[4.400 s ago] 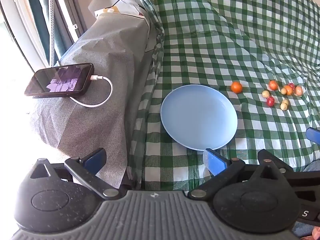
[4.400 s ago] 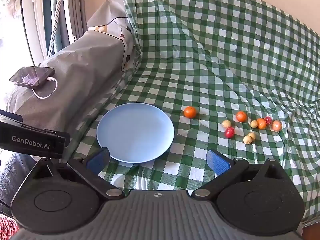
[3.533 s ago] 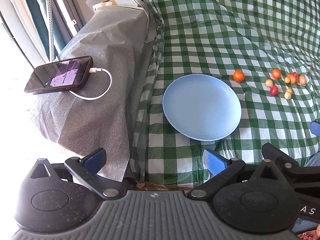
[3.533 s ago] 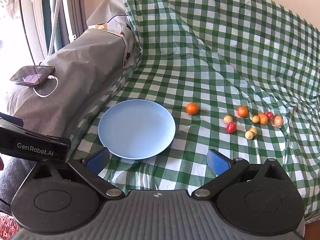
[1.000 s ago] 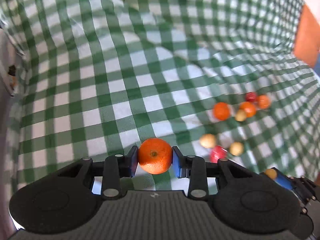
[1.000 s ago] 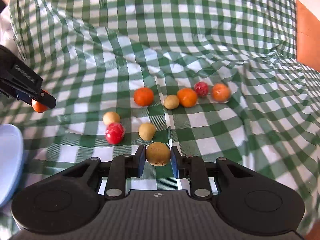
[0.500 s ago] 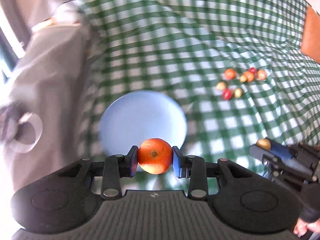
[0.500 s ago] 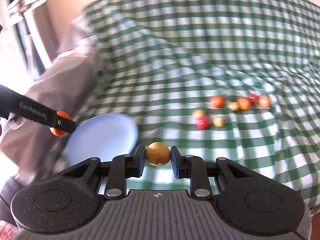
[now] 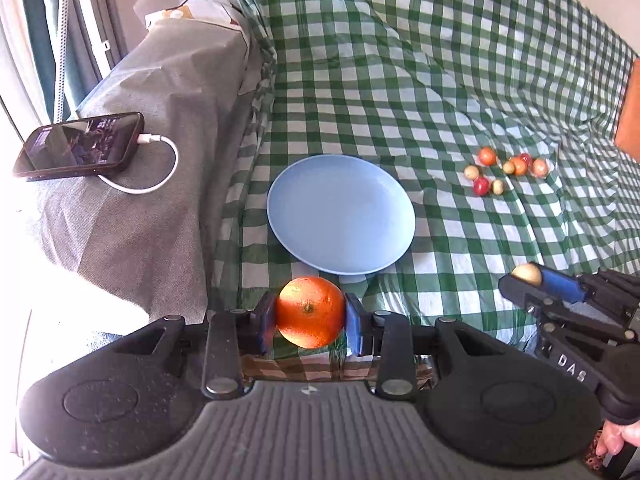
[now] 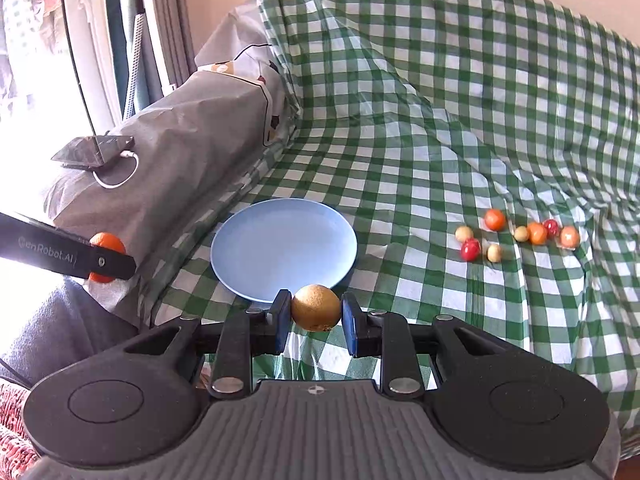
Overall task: Organize fruits
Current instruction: 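Lower the mandarin and kiwi onto the blue plate and open both tools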
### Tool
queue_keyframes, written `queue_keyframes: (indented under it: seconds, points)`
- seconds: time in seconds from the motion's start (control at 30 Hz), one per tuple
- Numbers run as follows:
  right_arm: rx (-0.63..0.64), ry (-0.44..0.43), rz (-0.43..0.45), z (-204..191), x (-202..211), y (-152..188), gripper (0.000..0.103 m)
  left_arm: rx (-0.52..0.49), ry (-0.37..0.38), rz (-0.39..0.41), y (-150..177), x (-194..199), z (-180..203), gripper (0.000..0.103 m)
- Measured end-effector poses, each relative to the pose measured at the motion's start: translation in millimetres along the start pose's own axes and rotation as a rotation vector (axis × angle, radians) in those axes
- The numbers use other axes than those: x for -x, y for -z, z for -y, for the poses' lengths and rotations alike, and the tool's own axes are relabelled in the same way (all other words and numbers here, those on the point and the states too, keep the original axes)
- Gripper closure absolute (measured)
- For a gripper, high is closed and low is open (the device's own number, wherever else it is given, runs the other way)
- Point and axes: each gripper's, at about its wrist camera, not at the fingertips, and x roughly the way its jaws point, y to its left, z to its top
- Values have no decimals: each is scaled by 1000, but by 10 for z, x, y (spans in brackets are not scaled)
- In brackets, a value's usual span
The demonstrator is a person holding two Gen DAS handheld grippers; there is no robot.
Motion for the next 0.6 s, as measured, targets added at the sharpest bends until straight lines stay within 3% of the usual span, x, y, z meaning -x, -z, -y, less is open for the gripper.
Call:
queue_keyframes:
  seconds: [0.6]
  points:
    - [48,11,-49,50,-74,19,75,29,28,-13,-1,-109,-81,64]
